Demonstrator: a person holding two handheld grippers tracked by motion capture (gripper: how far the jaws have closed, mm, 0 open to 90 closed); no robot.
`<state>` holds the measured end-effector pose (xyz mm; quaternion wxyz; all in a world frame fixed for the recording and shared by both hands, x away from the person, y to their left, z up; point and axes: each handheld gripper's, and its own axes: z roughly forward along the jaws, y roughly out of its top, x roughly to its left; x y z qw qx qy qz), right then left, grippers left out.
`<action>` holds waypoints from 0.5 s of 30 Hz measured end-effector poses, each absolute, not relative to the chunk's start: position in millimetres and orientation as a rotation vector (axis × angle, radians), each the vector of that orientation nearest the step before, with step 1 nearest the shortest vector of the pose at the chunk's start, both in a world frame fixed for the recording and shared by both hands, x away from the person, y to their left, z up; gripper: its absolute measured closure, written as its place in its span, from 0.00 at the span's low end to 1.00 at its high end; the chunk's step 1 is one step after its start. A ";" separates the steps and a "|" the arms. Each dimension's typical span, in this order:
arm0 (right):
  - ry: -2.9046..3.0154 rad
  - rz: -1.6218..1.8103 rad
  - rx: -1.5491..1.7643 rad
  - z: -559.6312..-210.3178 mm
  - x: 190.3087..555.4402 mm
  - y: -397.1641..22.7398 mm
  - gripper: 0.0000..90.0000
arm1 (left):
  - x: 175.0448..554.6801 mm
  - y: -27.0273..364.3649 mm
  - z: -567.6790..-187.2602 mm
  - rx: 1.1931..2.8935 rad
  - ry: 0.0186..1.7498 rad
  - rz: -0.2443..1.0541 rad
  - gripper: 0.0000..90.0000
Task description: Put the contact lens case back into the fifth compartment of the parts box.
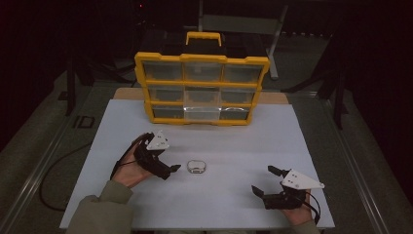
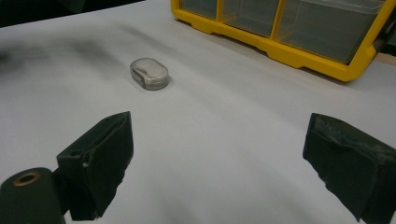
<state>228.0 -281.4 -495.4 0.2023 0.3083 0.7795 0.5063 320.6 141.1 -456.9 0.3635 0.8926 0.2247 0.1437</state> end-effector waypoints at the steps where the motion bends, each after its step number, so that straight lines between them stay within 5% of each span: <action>1: 2.175 1.412 0.864 -495.4 228.0 -281.3 0.10 | 321.3 139.8 -457.4 2.303 0.575 0.370 0.00; 15: 2.182 1.409 0.868 -495.8 227.8 -280.6 0.10 | 330.9 124.6 -464.7 2.359 0.548 0.334 0.00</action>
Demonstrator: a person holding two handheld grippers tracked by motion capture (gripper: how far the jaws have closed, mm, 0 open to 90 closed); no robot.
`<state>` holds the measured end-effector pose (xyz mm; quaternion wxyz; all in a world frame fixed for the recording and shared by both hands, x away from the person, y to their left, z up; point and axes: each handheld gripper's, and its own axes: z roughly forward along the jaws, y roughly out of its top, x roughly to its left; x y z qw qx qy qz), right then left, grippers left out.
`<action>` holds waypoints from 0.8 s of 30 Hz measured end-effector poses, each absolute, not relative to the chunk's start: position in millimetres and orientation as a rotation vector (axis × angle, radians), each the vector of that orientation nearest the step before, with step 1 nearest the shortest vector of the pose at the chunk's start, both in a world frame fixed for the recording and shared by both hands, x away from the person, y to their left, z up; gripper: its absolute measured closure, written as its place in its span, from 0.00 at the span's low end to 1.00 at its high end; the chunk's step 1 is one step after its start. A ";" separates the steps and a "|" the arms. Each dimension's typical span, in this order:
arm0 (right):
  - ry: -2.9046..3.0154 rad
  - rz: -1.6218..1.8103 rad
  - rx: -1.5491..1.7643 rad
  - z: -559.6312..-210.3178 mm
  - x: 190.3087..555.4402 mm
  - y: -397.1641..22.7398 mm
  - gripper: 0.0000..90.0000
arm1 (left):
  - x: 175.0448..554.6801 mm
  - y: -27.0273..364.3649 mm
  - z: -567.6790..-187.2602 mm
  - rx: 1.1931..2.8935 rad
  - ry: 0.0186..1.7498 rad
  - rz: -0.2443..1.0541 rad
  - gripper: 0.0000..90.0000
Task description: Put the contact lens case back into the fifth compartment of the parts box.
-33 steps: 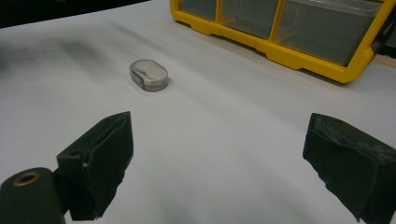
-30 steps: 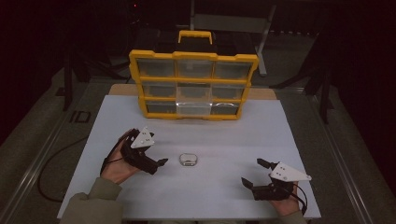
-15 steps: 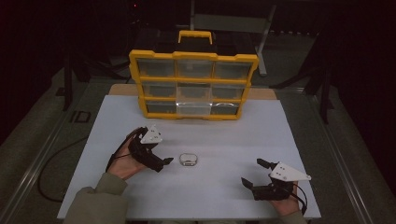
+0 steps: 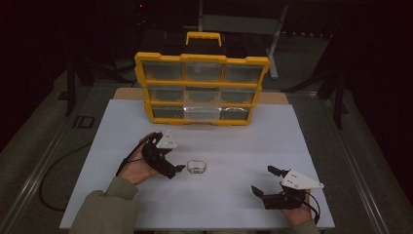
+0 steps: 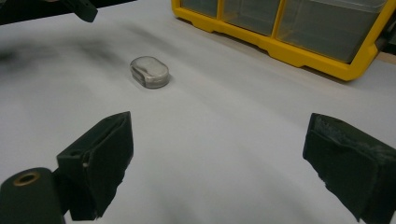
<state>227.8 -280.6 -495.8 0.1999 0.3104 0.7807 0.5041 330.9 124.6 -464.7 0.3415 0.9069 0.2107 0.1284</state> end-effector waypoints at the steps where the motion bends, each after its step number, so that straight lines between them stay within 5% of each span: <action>1: 2.183 1.409 0.867 -495.8 227.8 -280.6 0.10 | 331.3 123.9 -465.0 2.366 0.545 0.332 0.00; 24: 2.191 1.401 0.863 -496.8 228.3 -280.0 0.10 | 343.2 103.6 -477.9 2.432 0.512 0.257 0.00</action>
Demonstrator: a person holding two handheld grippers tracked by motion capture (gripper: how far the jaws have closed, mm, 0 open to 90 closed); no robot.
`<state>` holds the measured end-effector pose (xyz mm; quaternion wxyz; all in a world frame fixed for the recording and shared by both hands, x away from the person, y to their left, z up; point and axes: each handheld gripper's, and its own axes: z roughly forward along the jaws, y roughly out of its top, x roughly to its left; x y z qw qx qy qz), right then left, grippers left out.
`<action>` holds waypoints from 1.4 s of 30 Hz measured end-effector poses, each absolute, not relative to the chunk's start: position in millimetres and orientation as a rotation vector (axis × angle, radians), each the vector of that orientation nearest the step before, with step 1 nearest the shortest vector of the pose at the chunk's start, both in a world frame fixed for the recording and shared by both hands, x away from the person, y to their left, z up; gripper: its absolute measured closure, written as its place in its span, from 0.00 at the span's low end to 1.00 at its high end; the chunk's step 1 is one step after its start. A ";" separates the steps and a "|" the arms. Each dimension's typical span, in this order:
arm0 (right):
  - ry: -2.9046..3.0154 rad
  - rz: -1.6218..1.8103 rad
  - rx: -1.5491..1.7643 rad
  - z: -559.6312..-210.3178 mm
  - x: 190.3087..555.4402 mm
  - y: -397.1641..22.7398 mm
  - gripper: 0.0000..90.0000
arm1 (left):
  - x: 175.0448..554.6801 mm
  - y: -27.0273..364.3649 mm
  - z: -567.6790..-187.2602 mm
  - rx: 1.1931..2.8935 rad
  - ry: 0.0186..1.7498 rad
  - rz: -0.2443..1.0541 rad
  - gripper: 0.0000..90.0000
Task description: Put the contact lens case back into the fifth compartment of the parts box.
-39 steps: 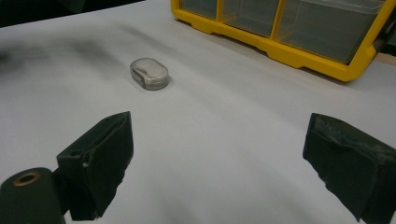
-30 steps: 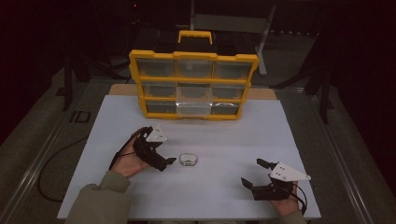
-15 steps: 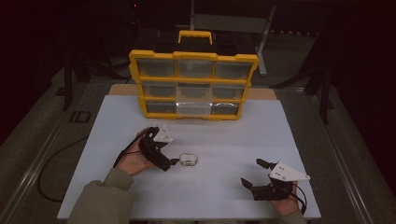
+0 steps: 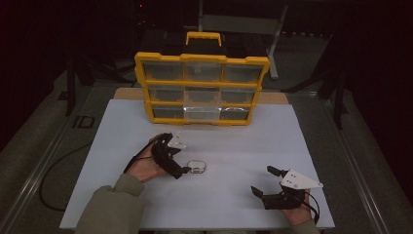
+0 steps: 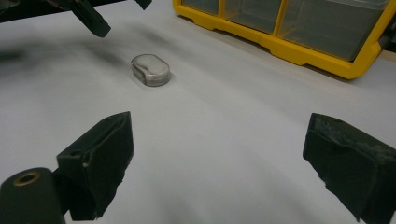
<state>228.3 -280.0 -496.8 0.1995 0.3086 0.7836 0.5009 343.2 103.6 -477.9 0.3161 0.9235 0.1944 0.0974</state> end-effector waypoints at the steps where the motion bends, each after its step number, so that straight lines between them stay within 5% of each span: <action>1: 2.191 1.400 0.864 -496.8 228.3 -280.0 0.10 | 343.5 102.7 -478.7 2.431 0.515 0.255 0.00; 30: 2.198 1.403 0.863 -497.9 228.6 -279.6 0.10 | 356.9 79.4 -498.0 2.474 0.548 0.119 0.02; 42: 2.199 1.405 0.865 -498.7 229.1 -279.7 0.10 | 354.6 63.2 -512.2 2.532 0.482 0.105 0.28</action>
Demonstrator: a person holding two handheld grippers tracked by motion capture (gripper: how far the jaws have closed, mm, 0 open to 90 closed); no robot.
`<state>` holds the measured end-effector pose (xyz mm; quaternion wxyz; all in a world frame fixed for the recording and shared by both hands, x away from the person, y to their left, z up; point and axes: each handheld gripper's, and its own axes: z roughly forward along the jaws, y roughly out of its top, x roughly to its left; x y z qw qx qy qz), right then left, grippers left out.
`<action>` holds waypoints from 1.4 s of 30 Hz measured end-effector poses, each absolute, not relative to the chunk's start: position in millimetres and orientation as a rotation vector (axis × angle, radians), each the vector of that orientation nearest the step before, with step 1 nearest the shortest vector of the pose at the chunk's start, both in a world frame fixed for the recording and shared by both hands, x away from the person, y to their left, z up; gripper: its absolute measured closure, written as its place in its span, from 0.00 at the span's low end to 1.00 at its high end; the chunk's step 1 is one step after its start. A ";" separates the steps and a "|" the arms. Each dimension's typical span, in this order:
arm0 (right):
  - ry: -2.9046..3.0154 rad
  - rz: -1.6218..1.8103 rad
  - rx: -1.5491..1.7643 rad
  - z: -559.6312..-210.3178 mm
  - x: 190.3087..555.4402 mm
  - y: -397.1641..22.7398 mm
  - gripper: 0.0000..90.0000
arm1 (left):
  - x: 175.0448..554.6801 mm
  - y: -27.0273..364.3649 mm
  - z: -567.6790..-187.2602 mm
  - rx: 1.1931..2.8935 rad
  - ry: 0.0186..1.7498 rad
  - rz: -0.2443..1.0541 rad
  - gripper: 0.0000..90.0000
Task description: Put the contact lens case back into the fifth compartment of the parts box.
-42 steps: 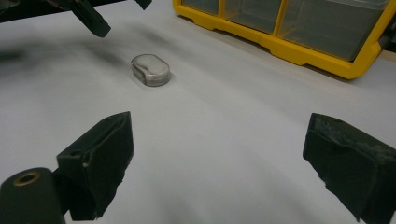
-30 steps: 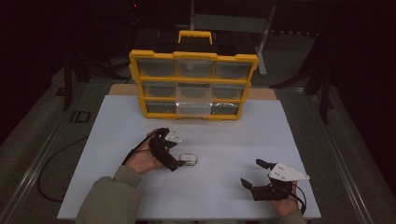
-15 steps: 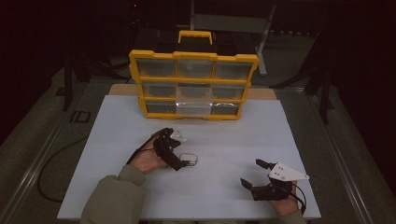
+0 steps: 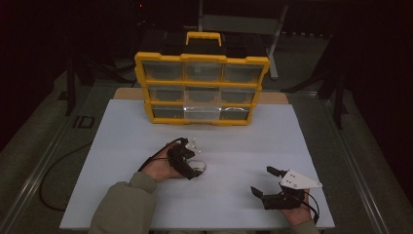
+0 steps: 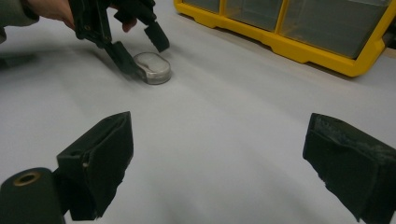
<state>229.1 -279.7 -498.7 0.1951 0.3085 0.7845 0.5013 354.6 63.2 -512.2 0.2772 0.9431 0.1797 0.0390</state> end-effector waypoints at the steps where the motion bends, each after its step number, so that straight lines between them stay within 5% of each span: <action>1: 2.197 1.408 0.865 -498.9 229.2 -279.5 0.10 | 354.8 62.2 -513.7 2.538 0.473 0.105 0.30; 12: 2.206 1.399 0.864 -499.3 229.1 -279.1 0.10 | 357.2 60.3 -515.6 2.576 0.412 0.093 0.54; 42: 2.203 1.407 0.869 -500.1 229.5 -279.3 0.10 | 354.7 65.3 -496.8 2.609 0.449 0.125 0.55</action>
